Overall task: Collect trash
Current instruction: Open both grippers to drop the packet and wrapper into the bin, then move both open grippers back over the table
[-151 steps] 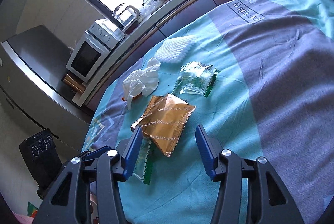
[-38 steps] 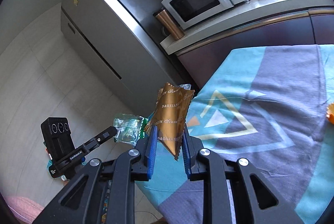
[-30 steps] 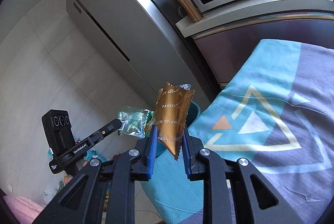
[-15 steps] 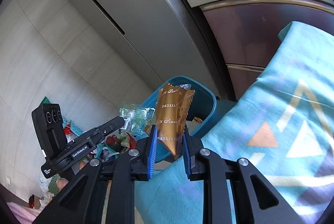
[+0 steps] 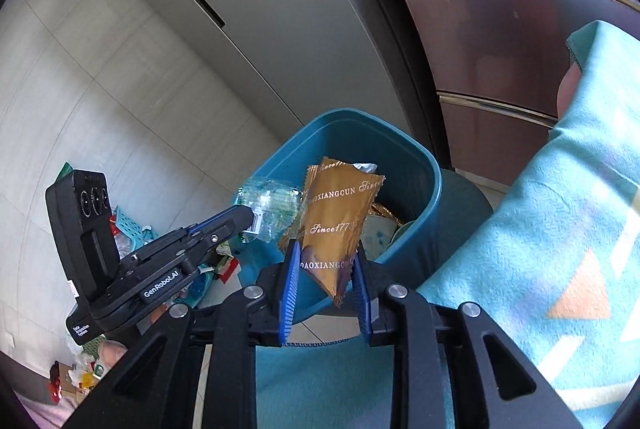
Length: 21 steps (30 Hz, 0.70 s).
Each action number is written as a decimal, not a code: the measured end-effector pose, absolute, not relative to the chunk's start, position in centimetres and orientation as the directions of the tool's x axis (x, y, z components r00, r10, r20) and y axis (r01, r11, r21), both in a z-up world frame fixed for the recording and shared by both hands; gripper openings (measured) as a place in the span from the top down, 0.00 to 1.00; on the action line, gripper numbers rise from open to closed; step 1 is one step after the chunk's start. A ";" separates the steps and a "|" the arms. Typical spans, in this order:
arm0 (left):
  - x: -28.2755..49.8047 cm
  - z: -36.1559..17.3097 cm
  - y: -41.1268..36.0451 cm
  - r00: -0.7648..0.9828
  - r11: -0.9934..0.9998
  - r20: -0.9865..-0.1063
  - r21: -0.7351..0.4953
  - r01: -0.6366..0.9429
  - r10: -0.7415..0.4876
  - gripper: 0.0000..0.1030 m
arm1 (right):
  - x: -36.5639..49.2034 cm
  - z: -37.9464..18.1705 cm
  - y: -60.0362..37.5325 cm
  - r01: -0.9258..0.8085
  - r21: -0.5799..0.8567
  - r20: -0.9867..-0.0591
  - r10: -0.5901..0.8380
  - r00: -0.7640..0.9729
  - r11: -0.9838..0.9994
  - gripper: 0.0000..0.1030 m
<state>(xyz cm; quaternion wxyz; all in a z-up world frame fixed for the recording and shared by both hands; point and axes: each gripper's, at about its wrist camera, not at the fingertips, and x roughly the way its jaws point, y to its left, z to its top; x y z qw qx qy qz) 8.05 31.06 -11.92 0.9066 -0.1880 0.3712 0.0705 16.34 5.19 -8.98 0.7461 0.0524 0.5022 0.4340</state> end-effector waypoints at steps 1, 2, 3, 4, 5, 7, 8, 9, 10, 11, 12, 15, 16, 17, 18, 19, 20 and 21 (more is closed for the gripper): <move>8.2 -12.2 31.1 0.711 0.918 -0.703 -0.291 -0.271 -0.013 0.87 | 16.4 -9.0 5.2 -0.595 0.514 -0.705 0.699 0.116 0.618 0.75; 8.3 -12.4 31.1 0.708 0.915 -0.706 -0.296 -0.273 -0.017 0.87 | 16.4 -9.0 5.5 -0.598 0.510 -0.709 0.695 0.115 0.618 0.75; 8.5 -12.6 31.2 0.705 0.914 -0.709 -0.299 -0.275 -0.020 0.87 | 16.4 -8.9 5.6 -0.602 0.504 -0.713 0.692 0.115 0.619 0.76; 8.6 -12.8 31.2 0.701 0.913 -0.713 -0.298 -0.280 -0.018 0.87 | 16.5 -9.0 5.9 -0.604 0.498 -0.717 0.687 0.118 0.622 0.76; 8.7 -12.9 31.1 0.699 0.913 -0.715 -0.296 -0.281 -0.017 0.87 | 16.5 -9.0 6.1 -0.606 0.493 -0.719 0.685 0.119 0.624 0.76; 8.9 -13.1 31.0 0.696 0.912 -0.718 -0.298 -0.283 -0.018 0.87 | 16.7 -8.9 6.4 -0.609 0.487 -0.722 0.681 0.122 0.626 0.75; 8.9 -13.2 30.9 0.696 0.911 -0.718 -0.298 -0.283 -0.019 0.87 | 16.6 -8.9 6.5 -0.611 0.486 -0.722 0.681 0.123 0.625 0.75; 8.9 -13.2 30.9 0.696 0.911 -0.718 -0.300 -0.282 -0.021 0.87 | 16.6 -8.9 6.6 -0.611 0.487 -0.720 0.682 0.123 0.624 0.75; 8.9 -13.2 30.9 0.696 0.911 -0.717 -0.302 -0.280 -0.023 0.86 | 16.6 -9.0 6.6 -0.610 0.489 -0.719 0.684 0.123 0.624 0.75; 8.9 -13.3 30.8 0.697 0.911 -0.717 -0.301 -0.281 -0.021 0.85 | 16.6 -9.1 6.5 -0.608 0.493 -0.717 0.686 0.122 0.623 0.75; 8.9 -13.3 30.7 0.698 0.911 -0.716 -0.302 -0.280 -0.023 0.85 | 16.6 -9.1 6.4 -0.606 0.496 -0.715 0.689 0.121 0.621 0.75; 8.7 -13.2 30.6 0.702 0.910 -0.712 -0.310 -0.274 -0.031 0.83 | 16.4 -9.1 5.9 -0.604 0.504 -0.709 0.695 0.119 0.617 0.75; 8.6 -13.1 30.6 0.705 0.911 -0.709 -0.312 -0.271 -0.033 0.81 | 16.4 -9.1 5.7 -0.601 0.508 -0.706 0.698 0.119 0.617 0.74; 8.5 -13.0 30.5 0.708 0.911 -0.705 -0.315 -0.266 -0.036 0.79 | 16.3 -9.1 5.4 -0.599 0.513 -0.703 0.701 0.119 0.615 0.74; 8.3 -12.8 30.4 0.712 0.912 -0.701 -0.317 -0.261 -0.041 0.75 | 16.3 -9.0 5.1 -0.596 0.517 -0.700 0.704 0.119 0.614 0.73; 8.2 -12.6 30.1 0.717 0.913 -0.696 -0.319 -0.255 -0.043 0.73 | 16.1 -9.0 4.8 -0.595 0.521 -0.696 0.708 0.119 0.612 0.72; 8.0 -12.3 29.9 0.722 0.914 -0.691 -0.320 -0.248 -0.046 0.73 | 16.0 -8.9 4.5 -0.595 0.524 -0.692 0.712 0.120 0.610 0.72; 7.9 -12.1 29.6 0.727 0.916 -0.684 -0.323 -0.237 -0.053 0.72 | 15.9 -8.8 4.2 -0.594 0.527 -0.688 0.716 0.122 0.608 0.71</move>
